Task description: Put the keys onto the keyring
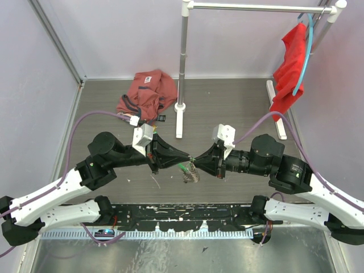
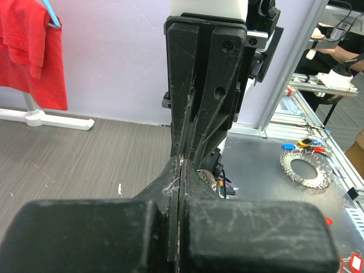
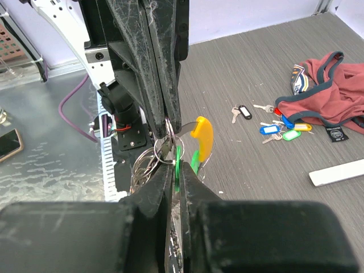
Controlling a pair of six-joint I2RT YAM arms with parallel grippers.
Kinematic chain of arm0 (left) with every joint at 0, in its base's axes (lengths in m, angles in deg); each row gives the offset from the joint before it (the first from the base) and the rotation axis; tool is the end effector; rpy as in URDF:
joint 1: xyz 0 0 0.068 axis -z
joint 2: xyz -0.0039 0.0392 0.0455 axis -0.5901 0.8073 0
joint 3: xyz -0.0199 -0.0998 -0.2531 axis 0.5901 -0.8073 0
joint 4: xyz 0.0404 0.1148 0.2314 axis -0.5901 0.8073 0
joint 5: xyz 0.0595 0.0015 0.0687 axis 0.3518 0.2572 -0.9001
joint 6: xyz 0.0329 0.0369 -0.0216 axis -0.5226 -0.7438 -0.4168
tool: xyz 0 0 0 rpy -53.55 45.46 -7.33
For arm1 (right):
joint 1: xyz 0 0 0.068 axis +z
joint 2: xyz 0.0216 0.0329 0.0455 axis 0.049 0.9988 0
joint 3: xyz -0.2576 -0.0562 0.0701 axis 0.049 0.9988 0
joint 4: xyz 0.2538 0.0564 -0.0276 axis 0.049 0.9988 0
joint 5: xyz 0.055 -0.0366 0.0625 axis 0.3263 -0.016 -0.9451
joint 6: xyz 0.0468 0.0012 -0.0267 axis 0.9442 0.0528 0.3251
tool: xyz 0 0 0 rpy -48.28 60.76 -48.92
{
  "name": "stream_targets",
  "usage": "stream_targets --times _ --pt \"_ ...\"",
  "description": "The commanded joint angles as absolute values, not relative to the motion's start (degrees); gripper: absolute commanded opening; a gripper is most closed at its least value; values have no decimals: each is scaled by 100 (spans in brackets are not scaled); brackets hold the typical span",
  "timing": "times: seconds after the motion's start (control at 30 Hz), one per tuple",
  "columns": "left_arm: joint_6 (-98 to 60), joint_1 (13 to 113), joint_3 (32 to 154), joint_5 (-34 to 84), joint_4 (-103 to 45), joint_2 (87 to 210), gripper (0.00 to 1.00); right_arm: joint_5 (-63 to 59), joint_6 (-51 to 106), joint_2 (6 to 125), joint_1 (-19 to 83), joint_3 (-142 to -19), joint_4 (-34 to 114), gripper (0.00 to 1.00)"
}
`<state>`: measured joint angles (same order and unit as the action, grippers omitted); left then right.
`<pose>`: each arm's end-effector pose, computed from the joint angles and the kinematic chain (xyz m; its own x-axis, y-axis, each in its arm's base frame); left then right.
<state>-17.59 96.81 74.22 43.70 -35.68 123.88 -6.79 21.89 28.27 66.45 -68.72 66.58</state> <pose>0.0824 -0.1791 0.4119 -0.1208 -0.1865 -0.9750 0.9920 0.0136 -0.1255 0.0577 0.1339 0.4241 -0.0744 -0.1052 -0.9917 -0.9687 0.2437 0.0468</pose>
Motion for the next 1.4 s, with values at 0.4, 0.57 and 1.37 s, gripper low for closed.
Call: stream_targets --times 0.4,0.57,1.37 --pt "-1733 9699 7640 4474 -3803 12429 0 -344 2212 2707 6653 -7065 6394 4" --pt "-1737 9701 7637 4471 -3787 12407 0 -242 2236 2640 6653 -7021 6370 3" --pt "-1808 9699 7626 4141 -3689 12377 0 -650 2068 2927 6657 -7124 6646 3"
